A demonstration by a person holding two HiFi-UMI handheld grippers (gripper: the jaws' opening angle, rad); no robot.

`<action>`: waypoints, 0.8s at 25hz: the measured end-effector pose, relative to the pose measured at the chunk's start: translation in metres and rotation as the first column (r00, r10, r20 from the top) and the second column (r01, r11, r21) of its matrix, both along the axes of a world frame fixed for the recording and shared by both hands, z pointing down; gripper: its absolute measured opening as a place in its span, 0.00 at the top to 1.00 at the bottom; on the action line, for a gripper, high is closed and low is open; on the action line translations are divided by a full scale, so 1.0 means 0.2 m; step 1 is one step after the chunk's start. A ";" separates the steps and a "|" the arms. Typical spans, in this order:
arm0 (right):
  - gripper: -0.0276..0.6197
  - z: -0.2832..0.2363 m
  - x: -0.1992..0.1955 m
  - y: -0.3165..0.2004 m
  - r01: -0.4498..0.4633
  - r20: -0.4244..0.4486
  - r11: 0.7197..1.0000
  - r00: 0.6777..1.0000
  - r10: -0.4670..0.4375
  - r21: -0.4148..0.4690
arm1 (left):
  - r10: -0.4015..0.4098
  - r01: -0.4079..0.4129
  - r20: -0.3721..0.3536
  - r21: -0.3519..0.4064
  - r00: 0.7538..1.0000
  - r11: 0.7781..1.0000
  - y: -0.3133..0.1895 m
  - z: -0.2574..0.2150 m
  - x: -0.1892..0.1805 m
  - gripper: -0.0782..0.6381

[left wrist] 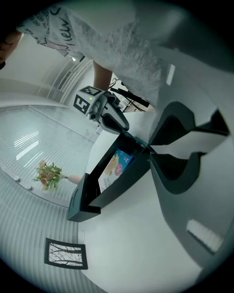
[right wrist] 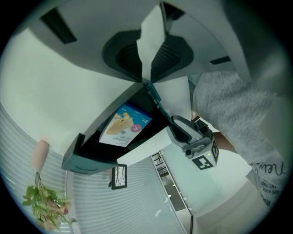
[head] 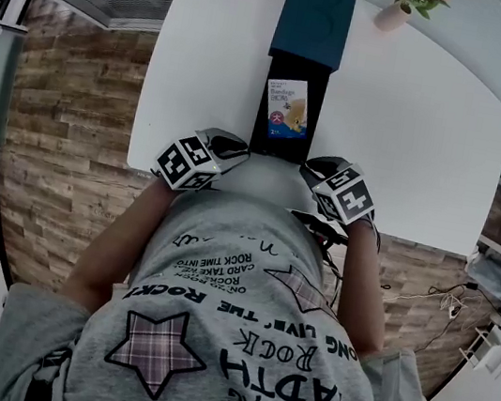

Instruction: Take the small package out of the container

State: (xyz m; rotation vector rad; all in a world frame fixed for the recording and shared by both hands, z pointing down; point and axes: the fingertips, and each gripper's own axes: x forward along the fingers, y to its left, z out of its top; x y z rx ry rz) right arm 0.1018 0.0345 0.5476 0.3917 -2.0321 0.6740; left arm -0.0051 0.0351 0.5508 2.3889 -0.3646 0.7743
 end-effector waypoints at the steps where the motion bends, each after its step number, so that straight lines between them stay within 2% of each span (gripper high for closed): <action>1: 0.89 0.00 0.00 0.00 0.002 -0.001 1.000 1.000 -0.002 -0.002 | -0.002 0.002 0.010 0.001 1.000 1.000 0.00 0.00 0.00 0.82; 6: 0.89 0.00 0.03 -0.01 0.030 -0.031 1.000 0.999 -0.030 0.009 | -0.026 0.026 0.028 -0.005 0.999 1.000 -0.01 0.01 -0.03 0.79; 10: 0.88 -0.02 0.06 -0.02 0.016 -0.032 1.000 0.999 -0.016 0.010 | -0.066 0.066 0.016 -0.006 0.998 0.998 -0.04 -0.01 -0.05 0.76; 14: 0.81 -0.04 0.08 -0.05 0.004 -0.035 1.000 0.999 -0.004 0.024 | -0.106 0.106 0.008 0.012 0.994 0.994 -0.09 -0.05 -0.10 0.75; 20: 0.80 -0.08 0.10 -0.09 0.000 -0.038 0.999 0.999 0.002 0.042 | -0.163 0.163 -0.009 0.057 0.987 0.985 -0.19 -0.12 -0.15 0.74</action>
